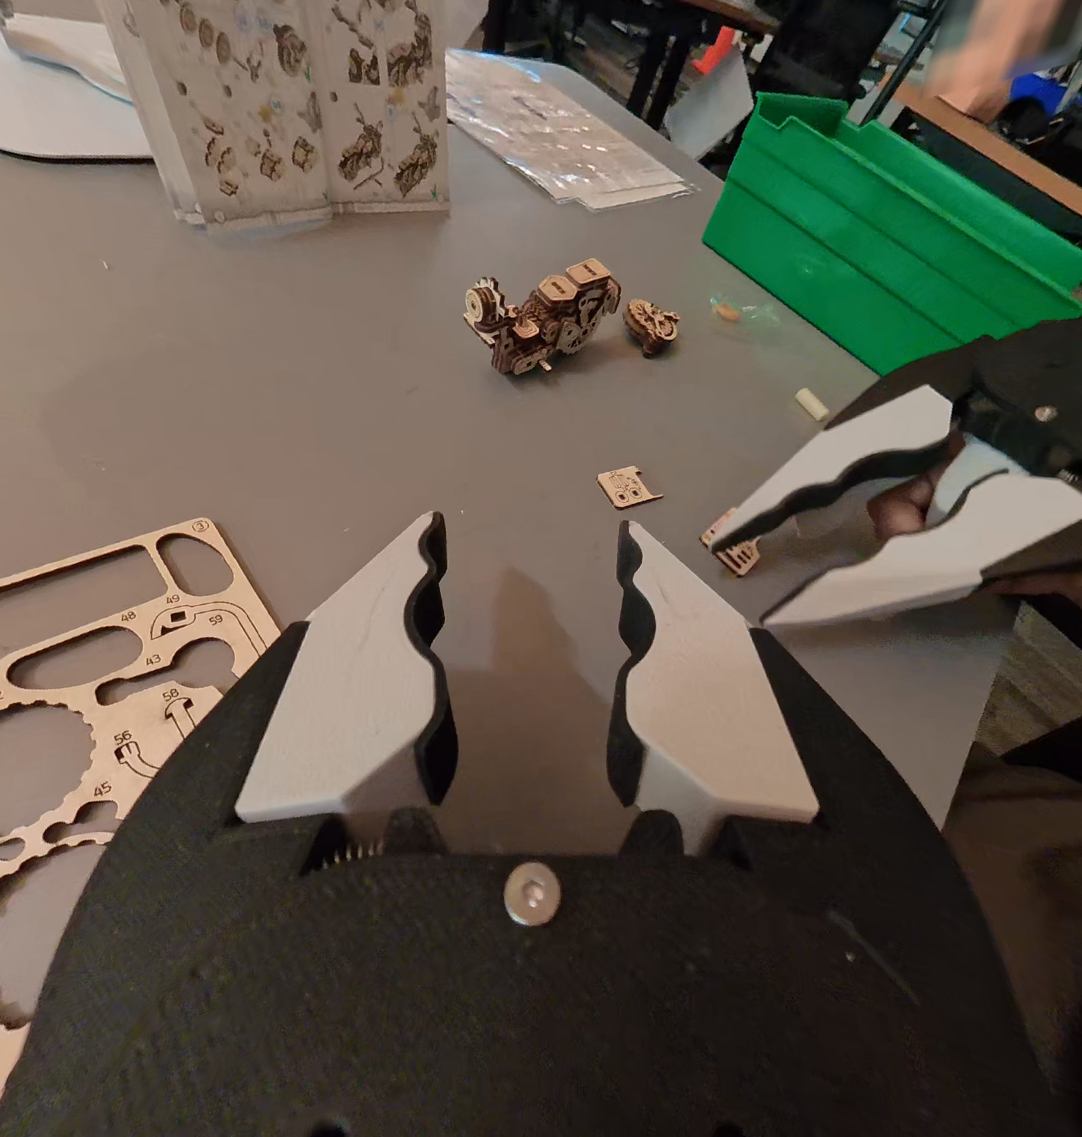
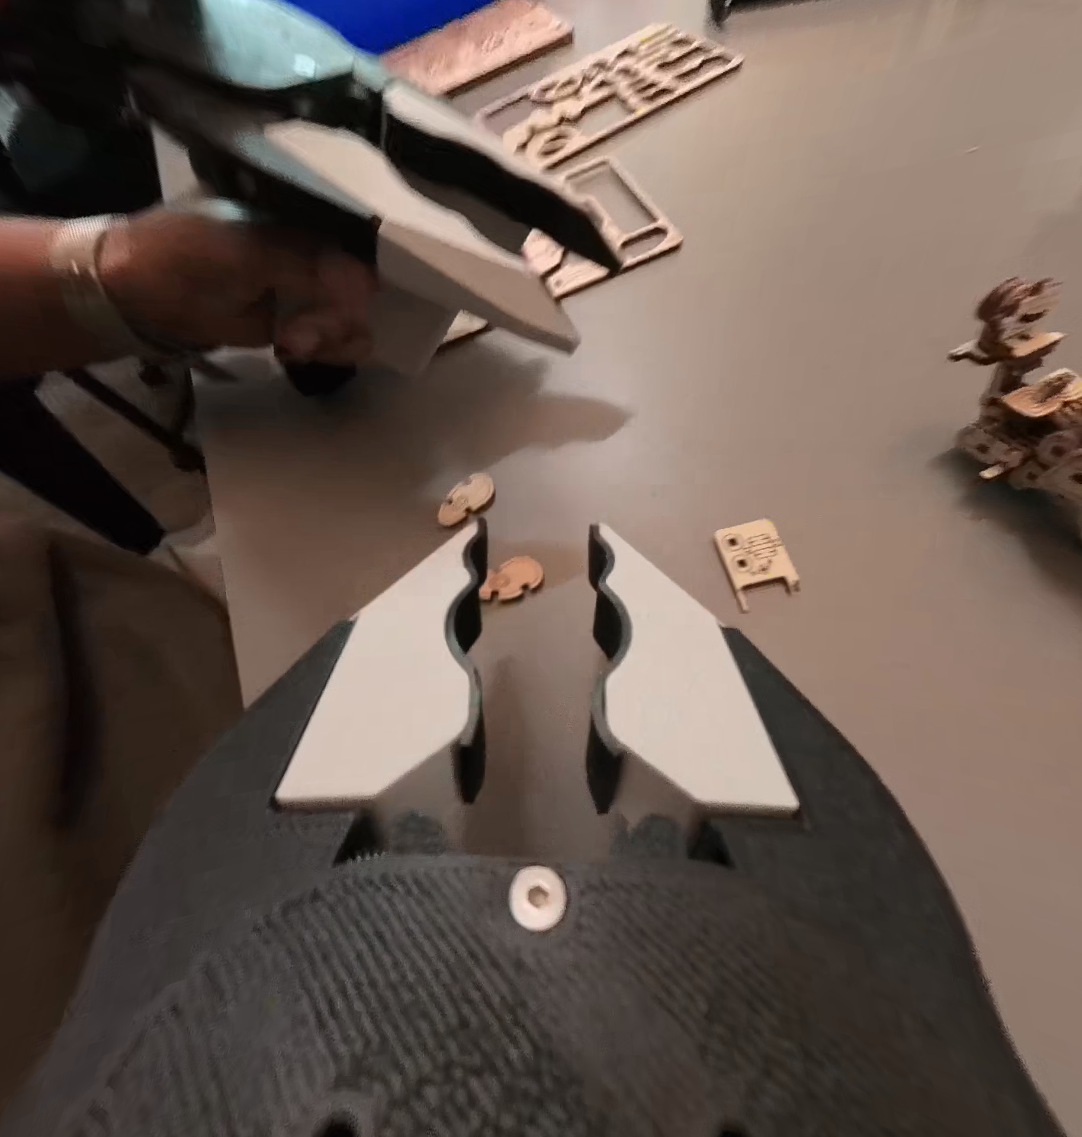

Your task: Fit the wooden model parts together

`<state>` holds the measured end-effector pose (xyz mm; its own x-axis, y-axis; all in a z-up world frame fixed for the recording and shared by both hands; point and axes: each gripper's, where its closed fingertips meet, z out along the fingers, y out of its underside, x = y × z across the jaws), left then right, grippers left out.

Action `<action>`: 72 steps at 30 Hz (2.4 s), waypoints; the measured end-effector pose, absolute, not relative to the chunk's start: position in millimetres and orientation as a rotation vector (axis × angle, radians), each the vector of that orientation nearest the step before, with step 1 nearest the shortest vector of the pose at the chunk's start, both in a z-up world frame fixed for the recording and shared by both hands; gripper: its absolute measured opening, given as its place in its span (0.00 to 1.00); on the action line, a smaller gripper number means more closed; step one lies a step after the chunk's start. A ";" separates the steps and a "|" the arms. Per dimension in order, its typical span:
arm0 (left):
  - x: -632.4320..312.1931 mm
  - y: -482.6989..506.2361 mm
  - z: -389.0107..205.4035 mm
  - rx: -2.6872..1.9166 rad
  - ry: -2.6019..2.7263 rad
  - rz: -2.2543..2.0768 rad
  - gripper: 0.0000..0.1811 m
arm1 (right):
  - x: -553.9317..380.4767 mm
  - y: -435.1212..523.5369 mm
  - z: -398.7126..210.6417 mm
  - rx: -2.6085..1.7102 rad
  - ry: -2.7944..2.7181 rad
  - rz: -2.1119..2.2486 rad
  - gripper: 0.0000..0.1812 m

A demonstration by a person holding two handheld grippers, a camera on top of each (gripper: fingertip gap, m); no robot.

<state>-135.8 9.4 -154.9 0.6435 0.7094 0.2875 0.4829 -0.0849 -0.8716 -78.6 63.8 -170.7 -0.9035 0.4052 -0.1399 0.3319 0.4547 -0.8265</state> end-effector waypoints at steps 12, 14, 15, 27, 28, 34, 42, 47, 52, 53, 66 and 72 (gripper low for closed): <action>-136.6 9.3 -155.1 -1.715 -0.982 0.202 0.29 | -61.4 62.0 -202.2 -0.488 -2.739 1.239 0.21; -136.2 10.0 -155.3 -1.720 -0.977 0.203 0.29 | -64.2 61.8 -203.0 -0.476 -2.714 1.209 0.17; -135.8 10.5 -155.3 -1.725 -0.972 0.206 0.29 | -64.2 61.3 -202.9 -0.461 -2.707 1.200 0.14; -117.9 23.6 -122.6 -1.599 -1.024 0.114 0.16 | -83.1 64.0 -152.9 -0.382 -2.386 1.345 0.14; -110.7 30.0 -119.7 -1.579 -1.019 0.045 0.15 | -82.8 63.8 -143.3 -0.364 -2.338 1.391 0.14; -80.0 53.8 -119.5 -1.339 -1.038 -0.491 0.18 | -73.2 61.2 -116.6 -0.252 -2.203 1.509 0.00; -91.0 42.7 -128.9 -1.337 -1.096 -0.457 0.12 | -83.5 67.3 -116.8 -0.309 -2.150 1.464 0.01; -98.5 35.2 -135.6 -1.402 -1.101 -0.324 0.12 | -109.6 90.0 -125.7 -0.650 -2.181 1.553 0.06; -99.2 39.4 -140.9 -1.441 -1.100 -0.286 0.12 | -122.5 95.0 -161.3 -0.933 -2.352 1.517 0.19; -99.9 39.3 -141.0 -1.445 -1.096 -0.272 0.12 | -125.2 92.5 -164.9 -0.939 -2.369 1.498 0.20; -102.3 34.6 -145.5 -1.483 -1.071 -0.229 0.11 | -149.6 64.2 -201.1 -0.744 -2.484 1.056 0.15; -103.4 33.5 -147.5 -1.499 -1.066 -0.215 0.11 | -143.6 62.5 -197.7 -0.687 -2.486 1.067 0.03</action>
<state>-103.4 33.5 -147.5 0.5597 0.4836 0.6730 0.7067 0.1456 -0.6924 -143.6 62.5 -197.7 -0.8219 0.5562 0.1227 0.2941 0.5990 -0.7448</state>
